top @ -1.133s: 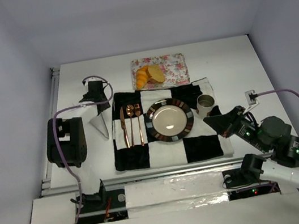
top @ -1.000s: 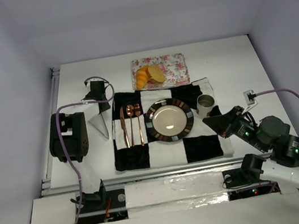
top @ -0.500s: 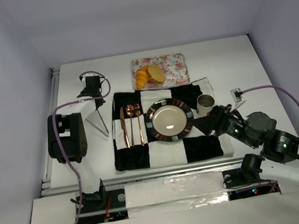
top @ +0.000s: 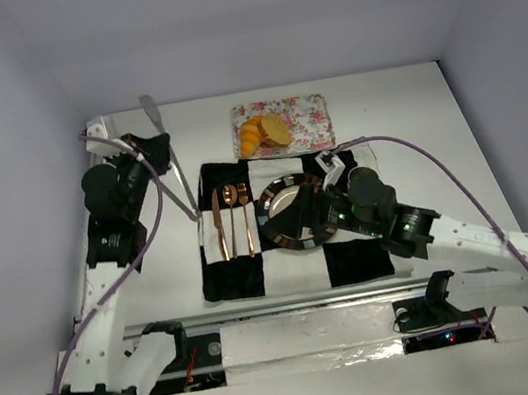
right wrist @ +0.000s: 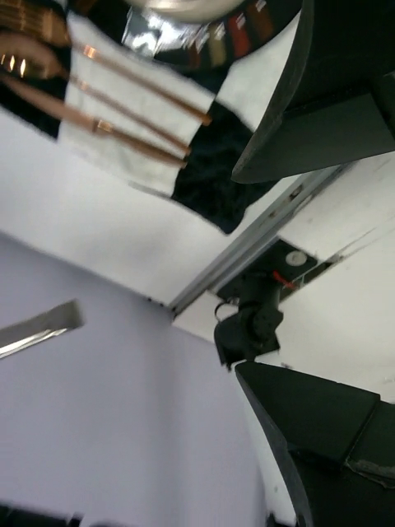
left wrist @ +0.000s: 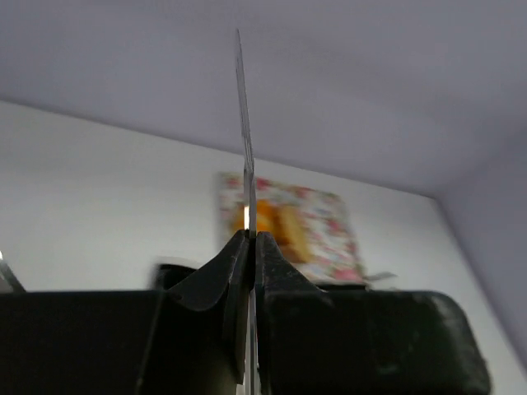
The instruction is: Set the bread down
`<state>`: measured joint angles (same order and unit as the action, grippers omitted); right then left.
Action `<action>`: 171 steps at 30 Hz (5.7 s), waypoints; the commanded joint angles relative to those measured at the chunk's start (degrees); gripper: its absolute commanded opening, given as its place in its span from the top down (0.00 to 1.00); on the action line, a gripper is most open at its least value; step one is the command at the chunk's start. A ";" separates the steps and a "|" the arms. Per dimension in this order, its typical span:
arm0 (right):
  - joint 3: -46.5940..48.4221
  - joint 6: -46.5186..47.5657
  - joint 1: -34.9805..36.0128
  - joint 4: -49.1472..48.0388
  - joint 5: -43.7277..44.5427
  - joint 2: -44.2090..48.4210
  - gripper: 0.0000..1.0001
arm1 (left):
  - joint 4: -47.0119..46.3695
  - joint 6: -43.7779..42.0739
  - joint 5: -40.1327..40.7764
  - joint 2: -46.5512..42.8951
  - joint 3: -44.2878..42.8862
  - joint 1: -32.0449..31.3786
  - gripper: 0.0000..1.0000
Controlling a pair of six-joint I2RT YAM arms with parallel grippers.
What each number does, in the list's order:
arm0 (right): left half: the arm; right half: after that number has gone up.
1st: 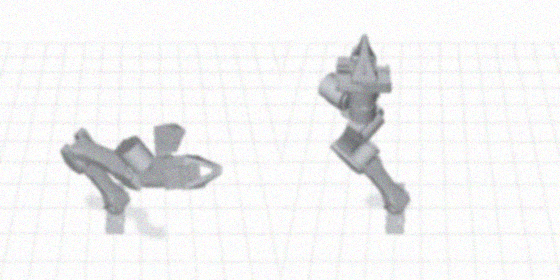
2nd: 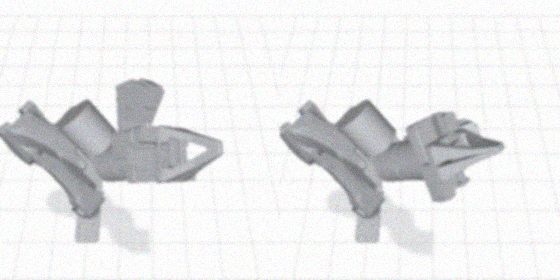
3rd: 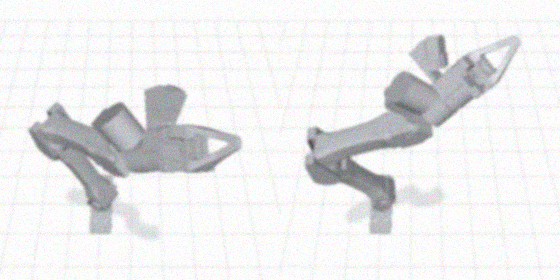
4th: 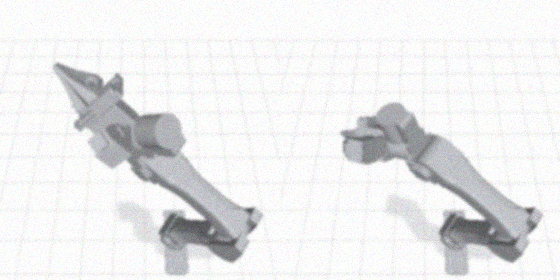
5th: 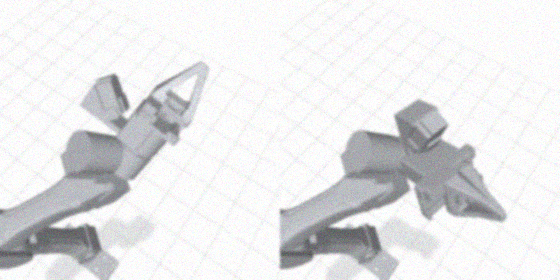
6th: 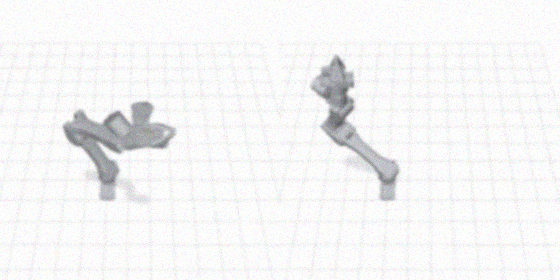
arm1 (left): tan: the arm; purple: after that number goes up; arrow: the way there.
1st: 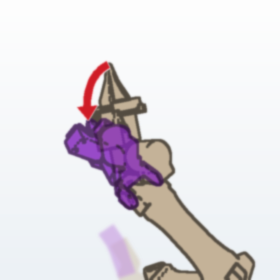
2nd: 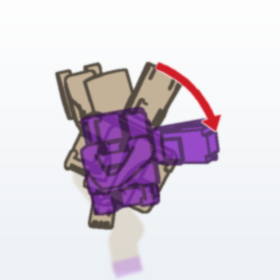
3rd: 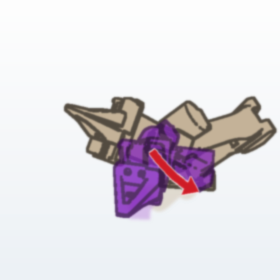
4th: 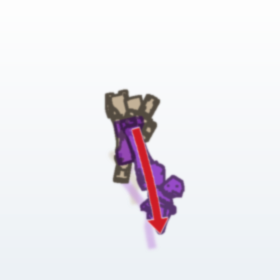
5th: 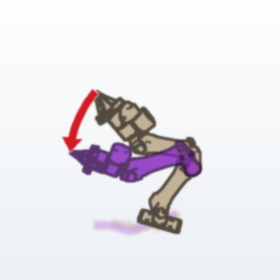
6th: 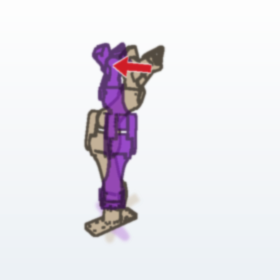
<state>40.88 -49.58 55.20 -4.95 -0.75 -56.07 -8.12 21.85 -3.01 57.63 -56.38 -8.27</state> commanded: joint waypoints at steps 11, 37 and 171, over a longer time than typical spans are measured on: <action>2.36 -2.45 0.17 -40.04 -11.73 -16.43 0.00 | -54.22 44.21 -38.39 -15.61 27.02 -0.87 1.00; 3.59 -18.26 3.34 -75.36 -21.92 -37.53 0.33 | -84.16 56.55 -36.98 -10.43 33.44 -7.37 1.00; 17.73 7.04 0.62 28.96 15.44 -16.24 0.51 | 12.60 -1.02 -13.43 -36.44 23.16 -9.48 0.37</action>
<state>54.33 -43.57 58.63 32.25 12.51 -67.70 6.55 20.64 -16.03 21.89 -34.06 -17.54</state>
